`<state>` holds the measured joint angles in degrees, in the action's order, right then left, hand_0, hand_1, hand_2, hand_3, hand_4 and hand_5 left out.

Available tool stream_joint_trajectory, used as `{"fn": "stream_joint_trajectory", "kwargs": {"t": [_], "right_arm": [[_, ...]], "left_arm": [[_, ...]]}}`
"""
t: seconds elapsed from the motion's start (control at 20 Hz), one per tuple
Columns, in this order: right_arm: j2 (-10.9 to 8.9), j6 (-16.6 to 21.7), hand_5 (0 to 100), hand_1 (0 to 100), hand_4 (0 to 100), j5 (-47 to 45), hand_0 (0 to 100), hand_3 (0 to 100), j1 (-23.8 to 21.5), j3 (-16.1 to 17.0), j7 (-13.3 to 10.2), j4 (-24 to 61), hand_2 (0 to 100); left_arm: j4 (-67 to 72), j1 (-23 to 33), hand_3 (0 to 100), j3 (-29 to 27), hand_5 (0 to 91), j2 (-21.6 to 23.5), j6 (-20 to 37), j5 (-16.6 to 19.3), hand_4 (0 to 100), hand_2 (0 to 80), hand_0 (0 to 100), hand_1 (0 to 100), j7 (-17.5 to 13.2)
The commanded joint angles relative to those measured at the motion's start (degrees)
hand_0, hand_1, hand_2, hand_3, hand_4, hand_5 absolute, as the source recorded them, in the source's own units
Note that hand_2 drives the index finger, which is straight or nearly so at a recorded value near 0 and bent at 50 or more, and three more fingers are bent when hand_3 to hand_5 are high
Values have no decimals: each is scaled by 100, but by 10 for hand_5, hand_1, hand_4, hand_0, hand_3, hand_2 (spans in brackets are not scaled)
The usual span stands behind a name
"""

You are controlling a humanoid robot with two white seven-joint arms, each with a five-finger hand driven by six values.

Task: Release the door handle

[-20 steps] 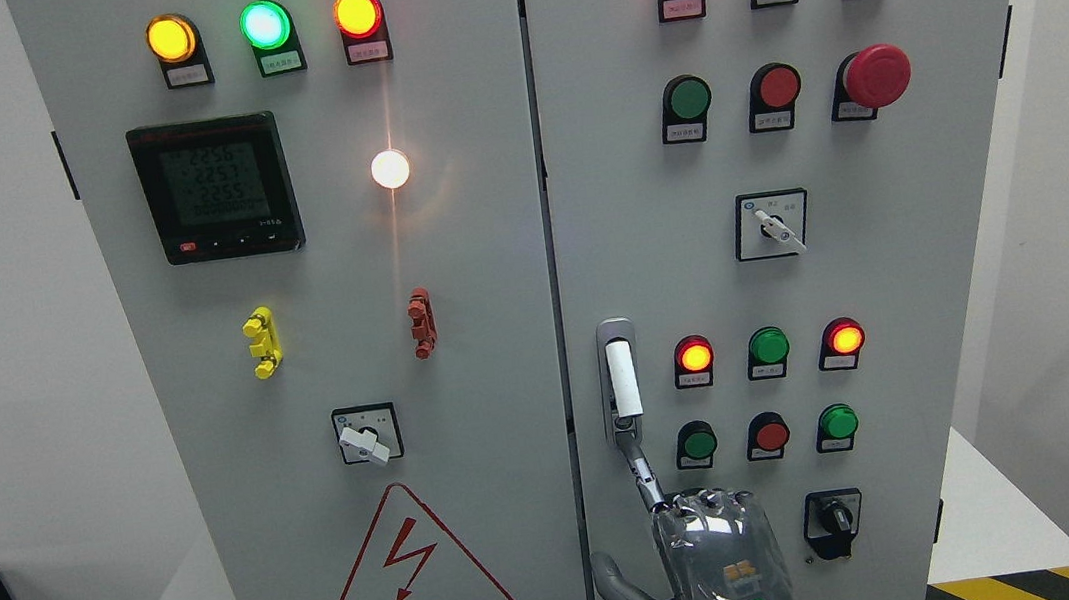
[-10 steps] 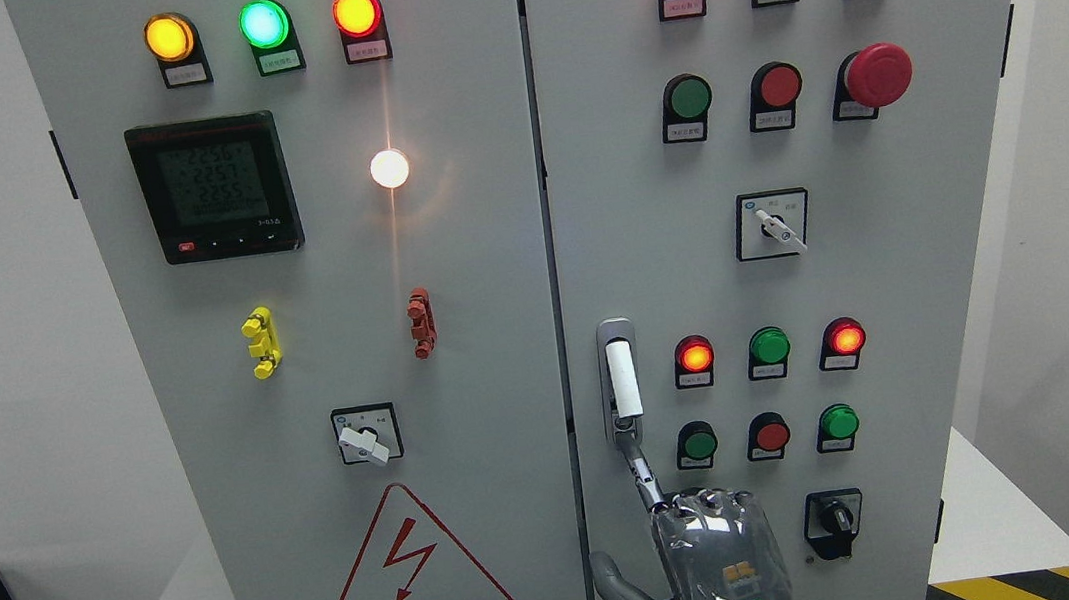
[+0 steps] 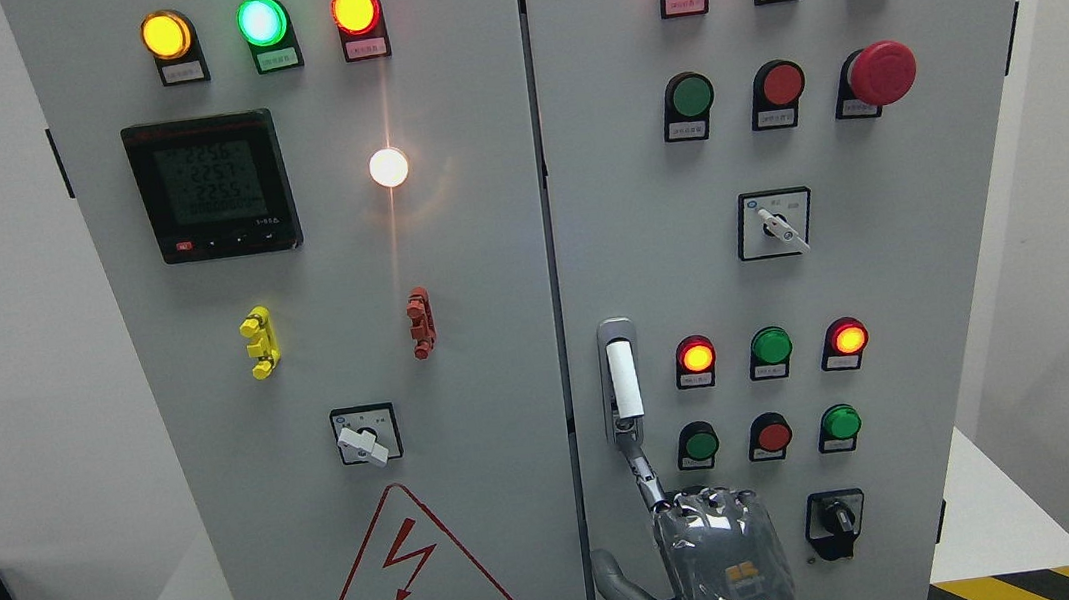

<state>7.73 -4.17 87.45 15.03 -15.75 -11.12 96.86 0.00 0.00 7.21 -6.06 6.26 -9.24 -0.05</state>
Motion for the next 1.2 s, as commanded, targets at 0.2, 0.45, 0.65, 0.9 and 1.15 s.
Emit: {"fn": "stream_joint_trajectory", "kwargs": {"t": [0.2,0.45,0.65,0.9,1.15], "right_arm": [[1,13,1000,296,1000,0,342,1000,-8,-25,-48,421,357],[1,57,1000,324,994,-9,367,1000,-8,10,-21,641,382],[1,66,1000,347,986,-35,423,1000,-105,37,5,886,531],[1,66,1000,294,984,-439,462,1000,-140,63,110,1054,749],[1,13,1000,153,979,-676,443,1000,-114,81,137,1072,836]], "left_arm": [[167,-150,0,0,0,0,-2,1,0,0,120,556,5],[167,-150,0,0,0,0,-2,1,0,0,120,556,5],[167,-150,0,0,0,0,-2,1,0,0,120,556,5],[167,-150,0,0,0,0,-2,1,0,0,120,556,5],[167,-158,0,0,0,0,-2,1,0,0,120,556,5]]}}
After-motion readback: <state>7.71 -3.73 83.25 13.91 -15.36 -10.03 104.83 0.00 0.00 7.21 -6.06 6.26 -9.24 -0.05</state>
